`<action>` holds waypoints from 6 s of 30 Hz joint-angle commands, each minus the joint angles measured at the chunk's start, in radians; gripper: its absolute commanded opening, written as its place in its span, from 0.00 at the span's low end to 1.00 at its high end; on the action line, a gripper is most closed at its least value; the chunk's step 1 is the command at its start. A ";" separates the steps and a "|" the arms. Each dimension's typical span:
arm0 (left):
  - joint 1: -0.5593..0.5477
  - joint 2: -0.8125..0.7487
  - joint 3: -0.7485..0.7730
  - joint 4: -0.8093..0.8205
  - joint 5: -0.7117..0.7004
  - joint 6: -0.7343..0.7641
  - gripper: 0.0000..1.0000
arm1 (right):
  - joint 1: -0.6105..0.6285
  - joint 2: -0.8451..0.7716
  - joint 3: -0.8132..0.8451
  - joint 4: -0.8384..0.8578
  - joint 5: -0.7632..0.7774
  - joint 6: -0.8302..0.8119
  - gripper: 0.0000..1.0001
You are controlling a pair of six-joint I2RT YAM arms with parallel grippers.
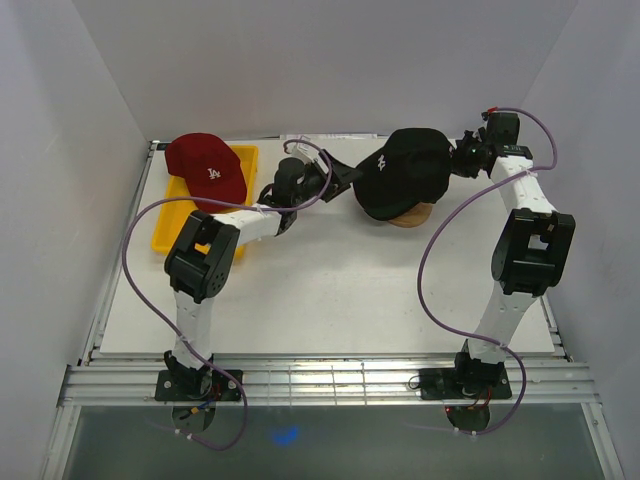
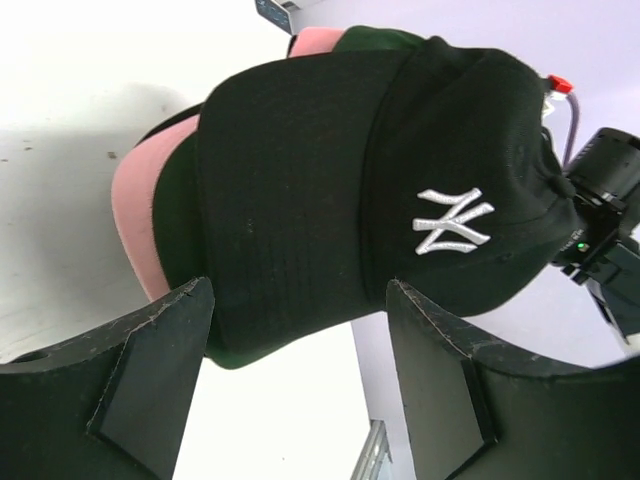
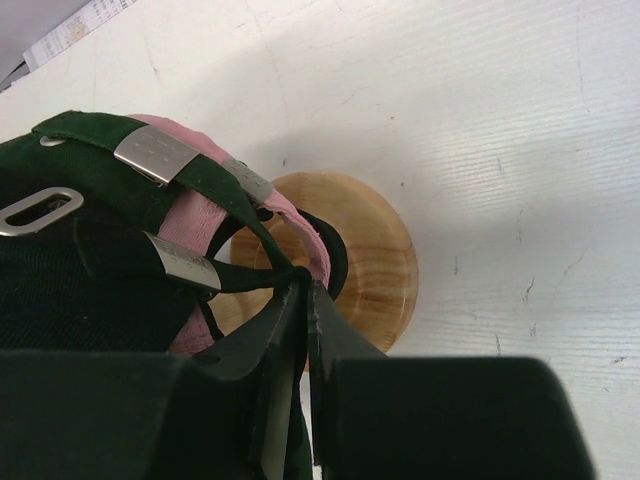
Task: Stack the hats
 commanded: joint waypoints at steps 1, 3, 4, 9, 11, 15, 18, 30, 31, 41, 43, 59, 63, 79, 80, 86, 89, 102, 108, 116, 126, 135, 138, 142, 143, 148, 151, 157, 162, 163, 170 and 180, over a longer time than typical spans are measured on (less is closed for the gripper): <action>-0.001 0.013 0.003 0.100 0.043 -0.052 0.80 | 0.005 -0.002 0.002 -0.056 -0.005 -0.020 0.12; -0.001 0.021 -0.002 0.114 0.044 -0.062 0.79 | 0.005 -0.001 0.006 -0.058 -0.008 -0.022 0.12; -0.001 0.022 -0.006 0.117 0.043 -0.063 0.79 | 0.005 0.001 0.008 -0.058 -0.008 -0.022 0.13; -0.001 0.042 -0.003 0.142 0.052 -0.068 0.79 | 0.005 0.009 0.017 -0.059 -0.012 -0.020 0.12; -0.003 0.053 0.001 0.143 0.057 -0.072 0.79 | 0.007 0.010 0.016 -0.059 -0.012 -0.020 0.12; -0.003 0.067 -0.002 0.165 0.066 -0.077 0.78 | 0.005 0.012 0.013 -0.058 -0.012 -0.022 0.13; -0.006 0.079 0.006 0.186 0.073 -0.089 0.78 | 0.005 0.012 0.011 -0.055 -0.017 -0.022 0.12; -0.016 0.097 0.012 0.237 0.092 -0.120 0.67 | 0.005 0.021 0.022 -0.058 -0.017 -0.023 0.12; -0.021 0.100 0.006 0.244 0.090 -0.129 0.66 | 0.005 0.021 0.023 -0.059 -0.018 -0.023 0.12; -0.035 0.110 -0.017 0.263 0.061 -0.177 0.38 | 0.005 0.013 -0.004 -0.048 -0.019 -0.025 0.12; -0.038 0.110 -0.023 0.263 0.058 -0.177 0.25 | 0.005 0.013 -0.006 -0.048 -0.018 -0.023 0.12; -0.033 0.096 -0.026 -0.014 -0.045 -0.215 0.00 | -0.001 0.064 0.086 -0.130 0.037 -0.040 0.09; -0.023 0.087 -0.046 -0.097 -0.080 -0.235 0.00 | -0.008 0.067 0.072 -0.136 0.040 -0.046 0.09; 0.011 0.086 -0.071 -0.260 -0.123 -0.243 0.00 | -0.021 0.081 0.037 -0.134 0.044 -0.043 0.09; 0.011 0.090 -0.061 -0.277 -0.124 -0.238 0.00 | -0.022 0.082 0.039 -0.134 0.044 -0.045 0.09; 0.020 0.126 -0.018 -0.377 -0.137 -0.223 0.00 | -0.034 0.085 0.036 -0.139 0.037 -0.037 0.09; 0.025 0.131 -0.014 -0.375 -0.134 -0.215 0.00 | -0.039 0.082 0.031 -0.137 0.037 -0.038 0.09; 0.033 0.143 0.060 -0.458 -0.112 -0.151 0.25 | -0.051 0.050 0.081 -0.162 0.021 -0.028 0.15; 0.033 0.111 0.058 -0.466 -0.118 -0.112 0.51 | -0.053 0.035 0.098 -0.167 0.003 -0.018 0.21; 0.033 0.061 0.061 -0.486 -0.123 -0.057 0.53 | -0.053 0.001 0.105 -0.167 -0.017 0.003 0.27; 0.033 -0.005 0.069 -0.568 -0.161 0.017 0.53 | -0.065 -0.053 0.158 -0.191 -0.023 0.034 0.47; 0.033 -0.061 0.078 -0.602 -0.176 0.057 0.53 | -0.083 -0.100 0.158 -0.193 -0.035 0.051 0.53; 0.033 -0.081 0.080 -0.608 -0.180 0.070 0.53 | -0.087 -0.113 0.155 -0.190 -0.046 0.054 0.54; 0.033 -0.105 0.098 -0.621 -0.172 0.118 0.54 | -0.093 -0.134 0.160 -0.191 -0.054 0.057 0.55; 0.033 -0.108 0.122 -0.625 -0.166 0.135 0.54 | -0.094 -0.139 0.160 -0.191 -0.054 0.057 0.55; 0.033 -0.162 0.202 -0.723 -0.182 0.263 0.56 | -0.108 -0.174 0.166 -0.190 -0.071 0.061 0.60; 0.033 -0.229 0.218 -0.797 -0.309 0.328 0.60 | -0.123 -0.200 0.175 -0.190 -0.101 0.063 0.63; 0.102 -0.386 0.287 -0.982 -0.623 0.382 0.64 | -0.133 -0.310 0.125 -0.138 -0.193 0.084 0.65; 0.275 -0.438 0.267 -1.131 -0.731 0.263 0.71 | -0.107 -0.404 0.001 -0.072 -0.236 0.090 0.66; 0.302 -0.455 0.232 -1.122 -0.695 0.227 0.71 | -0.099 -0.430 -0.016 -0.065 -0.236 0.089 0.66; 0.447 -0.498 0.003 -0.906 -0.555 0.169 0.95 | 0.025 -0.484 -0.107 -0.041 -0.223 0.074 0.67; 0.501 -0.300 0.201 -0.877 -0.644 0.363 0.94 | 0.061 -0.490 -0.124 -0.041 -0.219 0.057 0.67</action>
